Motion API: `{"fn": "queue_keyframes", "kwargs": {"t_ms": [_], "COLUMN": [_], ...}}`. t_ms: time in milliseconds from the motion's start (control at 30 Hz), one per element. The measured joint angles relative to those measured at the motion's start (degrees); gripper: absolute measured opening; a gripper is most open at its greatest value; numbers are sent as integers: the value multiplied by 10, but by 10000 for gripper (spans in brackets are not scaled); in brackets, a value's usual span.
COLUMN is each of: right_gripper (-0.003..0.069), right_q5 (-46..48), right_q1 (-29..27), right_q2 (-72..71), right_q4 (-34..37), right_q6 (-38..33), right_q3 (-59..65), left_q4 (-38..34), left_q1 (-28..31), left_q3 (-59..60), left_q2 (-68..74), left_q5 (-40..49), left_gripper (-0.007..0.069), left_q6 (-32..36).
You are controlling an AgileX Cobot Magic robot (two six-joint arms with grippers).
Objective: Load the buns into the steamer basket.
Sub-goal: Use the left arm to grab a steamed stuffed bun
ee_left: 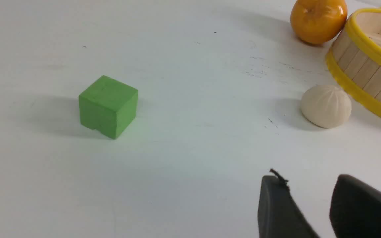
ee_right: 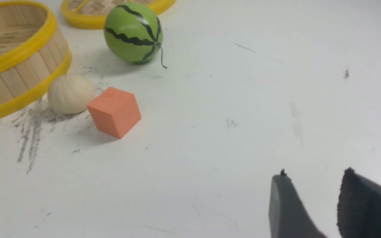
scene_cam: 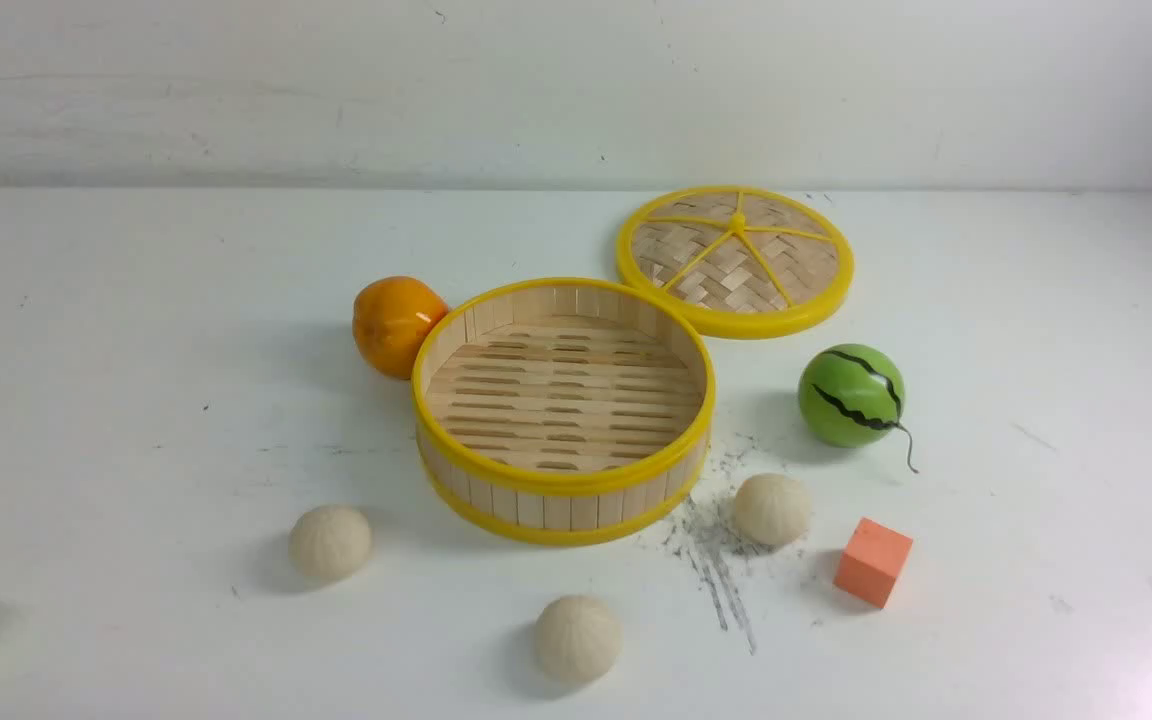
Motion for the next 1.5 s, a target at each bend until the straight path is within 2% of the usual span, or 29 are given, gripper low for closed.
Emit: {"fn": "queue_keyframes", "kwargs": {"t_ms": [1133,1400,1500], "right_gripper": [239,239,239], "right_q5": [0,0,0], "right_q1": [0,0,0], "right_q2": [0,0,0], "right_q4": [1,1,1], "right_q6": [0,0,0], "right_q3": [0,0,0], "left_q4": [-3,-56,-169], "left_q1": [0,1,1], "left_q3": [0,0,0], "left_q2": [0,0,0], "left_q5": [-11,-13,-14], "left_gripper": [237,237,237], "left_q6": [0,-1,-51]}}
